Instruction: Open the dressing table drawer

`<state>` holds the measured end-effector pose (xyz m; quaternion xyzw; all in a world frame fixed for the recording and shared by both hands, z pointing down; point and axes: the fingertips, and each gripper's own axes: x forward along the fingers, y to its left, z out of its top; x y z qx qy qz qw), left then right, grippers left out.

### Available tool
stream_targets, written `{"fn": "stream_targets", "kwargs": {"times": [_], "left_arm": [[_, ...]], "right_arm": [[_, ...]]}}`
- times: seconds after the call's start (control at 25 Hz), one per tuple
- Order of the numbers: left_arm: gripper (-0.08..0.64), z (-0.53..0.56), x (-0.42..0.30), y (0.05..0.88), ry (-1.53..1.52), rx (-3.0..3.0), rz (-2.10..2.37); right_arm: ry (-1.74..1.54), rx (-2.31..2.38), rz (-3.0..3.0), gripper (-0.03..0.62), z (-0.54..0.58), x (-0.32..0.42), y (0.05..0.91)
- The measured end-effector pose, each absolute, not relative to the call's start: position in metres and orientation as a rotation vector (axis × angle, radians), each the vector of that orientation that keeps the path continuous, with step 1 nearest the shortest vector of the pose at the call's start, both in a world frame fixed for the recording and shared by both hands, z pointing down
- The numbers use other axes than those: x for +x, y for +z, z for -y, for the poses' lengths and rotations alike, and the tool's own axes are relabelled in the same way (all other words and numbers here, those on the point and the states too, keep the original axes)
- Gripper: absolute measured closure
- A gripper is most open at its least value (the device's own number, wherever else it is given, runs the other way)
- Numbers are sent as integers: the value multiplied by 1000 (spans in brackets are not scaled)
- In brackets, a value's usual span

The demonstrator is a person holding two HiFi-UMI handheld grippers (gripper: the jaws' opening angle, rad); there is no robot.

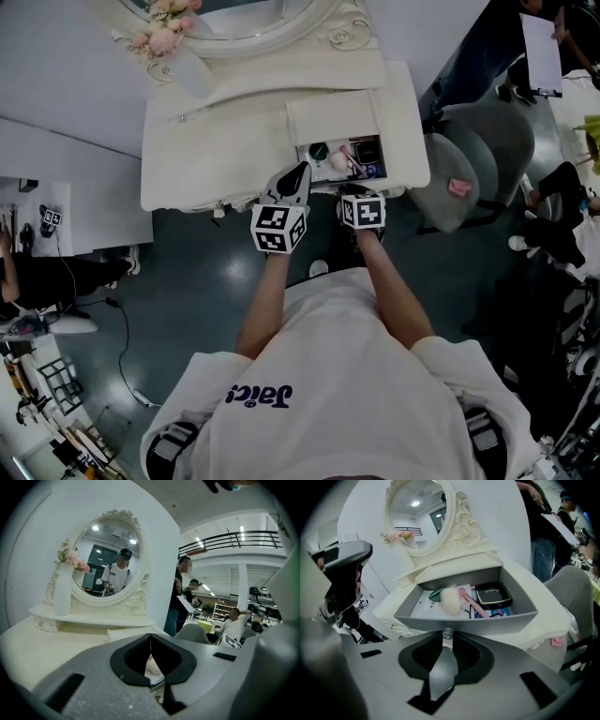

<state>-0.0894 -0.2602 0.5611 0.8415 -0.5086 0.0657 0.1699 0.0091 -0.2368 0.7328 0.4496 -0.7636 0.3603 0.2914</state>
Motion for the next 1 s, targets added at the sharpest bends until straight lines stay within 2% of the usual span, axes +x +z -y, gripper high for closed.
{"fn": "stream_targets", "kwargs": {"times": [0.4, 0.72, 1.0], "left_arm": [[545, 248, -88, 568, 211, 2383, 1438], [545, 248, -94, 538, 189, 2447, 1450], [545, 235, -86, 524, 131, 2488, 1428]], "right_arm": [[967, 1205, 2082, 520, 237, 10, 736], [952, 1241, 2013, 516, 231, 16, 728], [953, 1325, 2122, 553, 224, 22, 679]]}}
